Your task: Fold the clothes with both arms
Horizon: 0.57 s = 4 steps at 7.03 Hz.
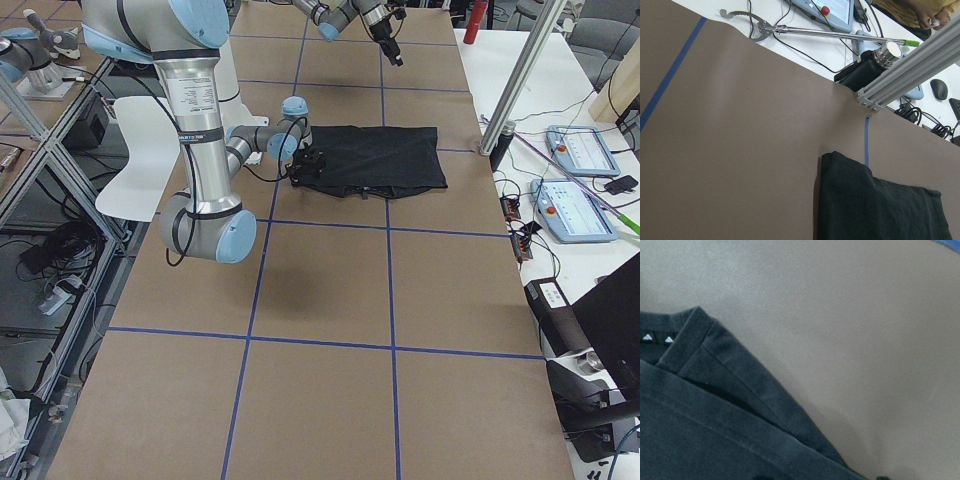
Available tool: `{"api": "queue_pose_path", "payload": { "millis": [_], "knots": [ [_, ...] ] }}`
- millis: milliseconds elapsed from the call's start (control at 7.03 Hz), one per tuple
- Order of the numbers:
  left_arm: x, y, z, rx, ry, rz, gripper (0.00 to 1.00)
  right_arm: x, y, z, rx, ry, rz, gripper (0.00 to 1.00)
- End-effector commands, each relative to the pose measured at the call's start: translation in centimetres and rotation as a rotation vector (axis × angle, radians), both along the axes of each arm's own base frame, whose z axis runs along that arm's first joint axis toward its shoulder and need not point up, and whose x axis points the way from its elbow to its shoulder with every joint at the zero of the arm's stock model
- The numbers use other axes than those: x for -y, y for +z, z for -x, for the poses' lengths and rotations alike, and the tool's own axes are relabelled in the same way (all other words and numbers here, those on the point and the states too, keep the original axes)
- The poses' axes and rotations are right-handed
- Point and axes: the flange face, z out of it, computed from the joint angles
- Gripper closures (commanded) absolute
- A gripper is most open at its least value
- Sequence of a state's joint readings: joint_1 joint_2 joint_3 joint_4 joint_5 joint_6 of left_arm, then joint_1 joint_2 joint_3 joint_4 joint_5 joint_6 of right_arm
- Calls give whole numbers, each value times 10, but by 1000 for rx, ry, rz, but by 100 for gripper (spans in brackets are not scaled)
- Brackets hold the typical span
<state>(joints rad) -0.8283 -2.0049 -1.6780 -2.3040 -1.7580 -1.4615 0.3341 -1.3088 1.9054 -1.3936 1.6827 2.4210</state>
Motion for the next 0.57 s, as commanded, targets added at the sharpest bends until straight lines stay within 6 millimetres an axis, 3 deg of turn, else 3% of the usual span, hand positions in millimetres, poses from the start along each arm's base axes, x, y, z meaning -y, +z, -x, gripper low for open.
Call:
{"api": "queue_pose_path", "payload": {
  "millis": [0, 142, 284, 427],
  "knots": [
    [0, 1, 0, 1, 0, 1, 1, 1, 4, 7, 44, -16, 9, 39],
    [0, 2, 0, 2, -1, 5, 1, 2, 0, 3, 64, -38, 37, 83],
    [-1, 3, 0, 2, 1, 5, 1, 2, 7, -1, 54, -41, 39, 100],
    [-1, 3, -1, 1, 2, 6, 1, 1, 5, -1, 58, -43, 37, 100]
  ]
}}
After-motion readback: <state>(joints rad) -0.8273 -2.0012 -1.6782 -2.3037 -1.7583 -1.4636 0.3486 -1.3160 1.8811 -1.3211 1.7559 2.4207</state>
